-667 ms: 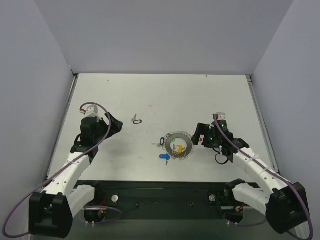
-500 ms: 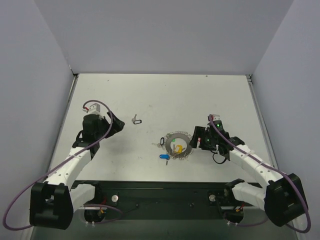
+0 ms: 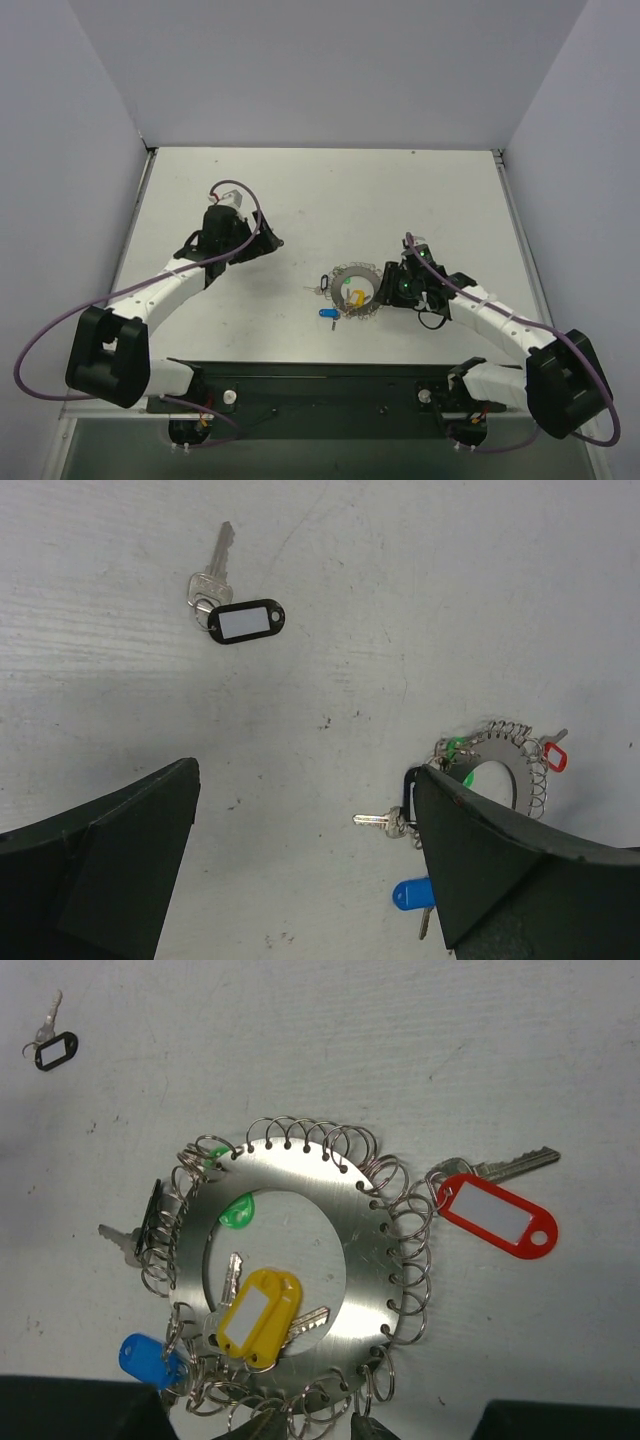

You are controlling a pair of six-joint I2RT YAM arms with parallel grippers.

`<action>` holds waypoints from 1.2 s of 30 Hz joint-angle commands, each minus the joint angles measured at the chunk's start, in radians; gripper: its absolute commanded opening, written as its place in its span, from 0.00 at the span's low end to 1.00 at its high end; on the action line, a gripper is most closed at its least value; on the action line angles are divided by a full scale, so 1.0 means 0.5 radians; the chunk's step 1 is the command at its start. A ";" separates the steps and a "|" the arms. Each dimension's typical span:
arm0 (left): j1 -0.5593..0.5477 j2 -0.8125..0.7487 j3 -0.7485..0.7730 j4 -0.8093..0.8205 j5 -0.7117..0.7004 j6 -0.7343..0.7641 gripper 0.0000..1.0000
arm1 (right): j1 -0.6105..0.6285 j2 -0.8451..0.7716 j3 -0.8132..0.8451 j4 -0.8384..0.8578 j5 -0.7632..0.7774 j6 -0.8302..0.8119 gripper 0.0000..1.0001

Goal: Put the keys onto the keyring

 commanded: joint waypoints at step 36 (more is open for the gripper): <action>-0.053 -0.027 0.024 -0.096 -0.120 0.040 0.98 | 0.071 0.303 0.061 0.047 0.174 0.123 0.00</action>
